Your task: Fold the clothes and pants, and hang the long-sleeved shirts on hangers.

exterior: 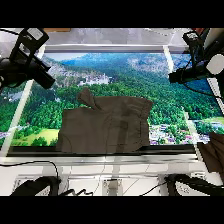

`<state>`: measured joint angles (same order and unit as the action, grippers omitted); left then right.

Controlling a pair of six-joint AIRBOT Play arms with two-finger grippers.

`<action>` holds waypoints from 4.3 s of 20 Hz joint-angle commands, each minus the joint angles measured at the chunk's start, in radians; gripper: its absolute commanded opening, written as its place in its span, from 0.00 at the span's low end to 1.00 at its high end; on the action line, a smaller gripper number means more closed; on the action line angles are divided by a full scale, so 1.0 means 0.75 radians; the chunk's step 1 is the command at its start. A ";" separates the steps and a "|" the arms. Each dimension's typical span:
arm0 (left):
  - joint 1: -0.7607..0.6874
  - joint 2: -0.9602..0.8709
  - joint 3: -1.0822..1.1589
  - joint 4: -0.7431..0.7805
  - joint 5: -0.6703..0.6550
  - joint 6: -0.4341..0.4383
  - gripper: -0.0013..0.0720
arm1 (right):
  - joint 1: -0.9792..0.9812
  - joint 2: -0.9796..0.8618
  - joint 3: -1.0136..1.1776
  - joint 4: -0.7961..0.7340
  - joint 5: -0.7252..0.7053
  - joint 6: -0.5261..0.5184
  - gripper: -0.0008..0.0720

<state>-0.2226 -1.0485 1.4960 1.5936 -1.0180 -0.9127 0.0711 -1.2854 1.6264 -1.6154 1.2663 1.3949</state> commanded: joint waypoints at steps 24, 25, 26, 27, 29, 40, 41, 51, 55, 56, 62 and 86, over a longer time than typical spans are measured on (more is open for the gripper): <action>-0.001 -0.030 -0.001 -0.172 -0.031 -0.075 0.02 | -0.030 -0.038 -0.042 0.005 -0.015 -0.002 0.05; -0.001 -0.034 -0.001 -0.182 -0.060 -0.108 0.02 | -0.056 -0.055 -0.073 -0.003 0.046 -0.003 0.05; 0.000 -0.035 -0.001 -0.181 -0.091 -0.151 0.02 | -0.093 -0.067 -0.119 -0.002 0.096 -0.005 0.05; 0.002 -0.037 -0.001 -0.175 -0.122 -0.162 0.02 | -0.134 -0.068 -0.176 0.001 0.137 -0.044 0.05; 0.004 -0.047 -0.001 -0.112 -0.203 -0.184 0.02 | -0.226 -0.061 -0.282 0.088 0.187 -0.136 0.05; 0.484 -0.083 -0.371 -0.613 -0.324 -0.160 0.02 | -0.559 0.148 -1.155 0.882 0.169 -0.597 0.32; 0.524 -0.083 -0.401 -0.647 -0.316 -0.159 0.05 | -0.547 0.148 -1.212 0.881 0.146 -0.597 0.49; 0.837 0.050 -0.645 -0.660 -0.414 -0.137 0.34 | -0.543 0.138 -1.576 0.962 -0.019 -0.592 0.47; 0.882 0.069 -0.703 -0.661 -0.413 -0.139 0.34 | -0.543 0.030 -1.603 1.087 -0.101 -0.585 0.47; 0.882 0.069 -0.717 -0.661 -0.410 -0.139 0.34 | -0.543 -0.002 -1.603 1.147 -0.130 -0.587 0.47; 0.883 0.068 -0.747 -0.660 -0.408 -0.134 0.34 | -0.543 -0.116 -1.603 1.279 -0.190 -0.664 0.47; 1.198 0.066 -1.381 -0.591 -0.534 0.005 0.65 | -0.542 -0.109 -1.599 1.569 -0.143 -0.945 0.05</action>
<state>0.6464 -0.9985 0.5396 1.1751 -1.3991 -0.9409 -0.3359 -1.3674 0.4263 -0.4454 1.1568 0.6888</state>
